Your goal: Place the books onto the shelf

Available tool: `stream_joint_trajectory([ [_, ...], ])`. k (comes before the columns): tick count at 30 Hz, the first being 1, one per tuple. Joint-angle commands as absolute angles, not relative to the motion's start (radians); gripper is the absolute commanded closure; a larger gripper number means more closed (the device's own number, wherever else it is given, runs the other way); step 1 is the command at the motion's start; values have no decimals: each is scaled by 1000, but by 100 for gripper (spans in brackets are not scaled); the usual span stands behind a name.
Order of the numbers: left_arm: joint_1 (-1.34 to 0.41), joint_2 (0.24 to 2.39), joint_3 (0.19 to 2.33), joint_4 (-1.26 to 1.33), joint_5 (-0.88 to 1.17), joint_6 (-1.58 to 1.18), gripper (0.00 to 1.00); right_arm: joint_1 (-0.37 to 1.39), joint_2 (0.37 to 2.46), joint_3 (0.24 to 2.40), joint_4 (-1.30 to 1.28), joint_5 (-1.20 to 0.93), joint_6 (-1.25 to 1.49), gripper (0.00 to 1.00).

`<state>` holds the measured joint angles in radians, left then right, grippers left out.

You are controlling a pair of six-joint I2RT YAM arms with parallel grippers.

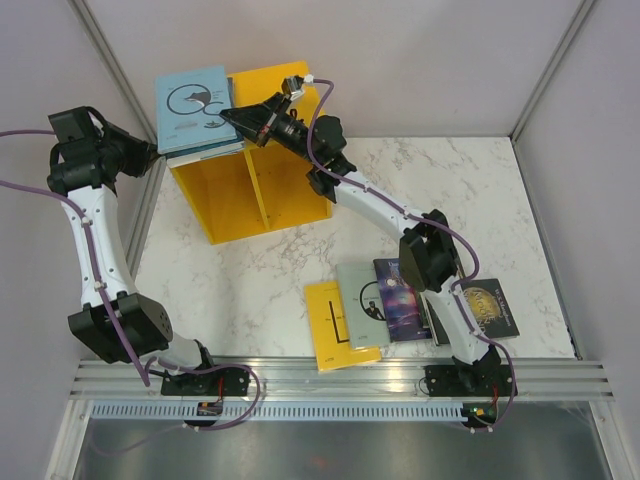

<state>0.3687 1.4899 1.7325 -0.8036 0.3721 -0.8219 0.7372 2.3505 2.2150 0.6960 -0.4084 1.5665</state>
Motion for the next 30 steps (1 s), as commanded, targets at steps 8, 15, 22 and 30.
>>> stream_joint_trajectory([
  [8, 325, 1497, 1759, -758, 479, -818, 98, 773, 2384, 2260, 726, -384, 1568, 100],
  [15, 316, 1496, 1761, -758, 482, -819, 98, 795, 2413, 2296, 721, -368, 1580, 100],
  [22, 314, 1482, 1759, -756, 482, -811, 98, 796, 2424, 2310, 721, -354, 1578, 100],
  [30, 321, 1465, 1793, -842, 375, -767, 94, 767, 2364, 2240, 753, -377, 1571, 100],
])
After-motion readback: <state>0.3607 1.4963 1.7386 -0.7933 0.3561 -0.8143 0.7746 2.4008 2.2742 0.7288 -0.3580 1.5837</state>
